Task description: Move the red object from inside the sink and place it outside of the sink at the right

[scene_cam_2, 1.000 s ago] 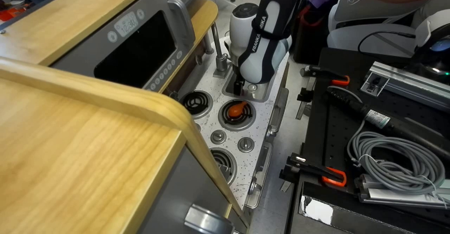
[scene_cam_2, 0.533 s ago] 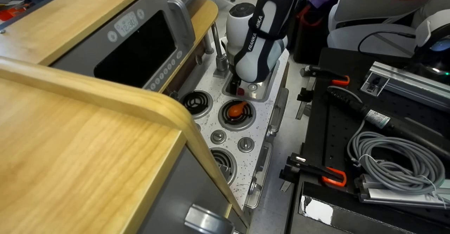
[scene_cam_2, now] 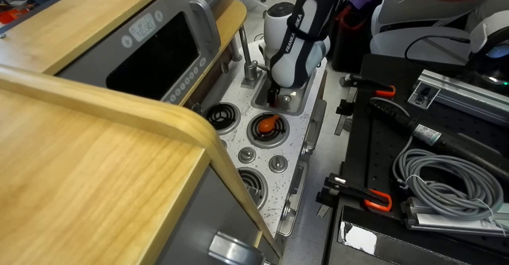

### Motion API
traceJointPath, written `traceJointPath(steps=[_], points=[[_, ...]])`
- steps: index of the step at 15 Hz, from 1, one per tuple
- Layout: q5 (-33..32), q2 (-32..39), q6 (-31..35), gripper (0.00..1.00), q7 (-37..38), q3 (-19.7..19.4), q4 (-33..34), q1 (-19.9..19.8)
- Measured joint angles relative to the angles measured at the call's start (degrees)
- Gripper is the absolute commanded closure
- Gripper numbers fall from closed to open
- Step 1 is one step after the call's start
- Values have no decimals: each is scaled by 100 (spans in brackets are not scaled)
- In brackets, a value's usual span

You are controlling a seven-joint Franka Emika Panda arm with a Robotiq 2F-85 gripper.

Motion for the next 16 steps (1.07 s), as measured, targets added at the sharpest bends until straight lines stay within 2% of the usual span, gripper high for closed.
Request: traceJointPath(steps=[10, 11, 12, 16], points=[[0, 389, -284, 0, -78, 12, 447, 4], [0, 398, -299, 16, -87, 14, 476, 6], [0, 408, -303, 28, -102, 17, 502, 6], [0, 417, -306, 57, -179, 23, 602, 3]])
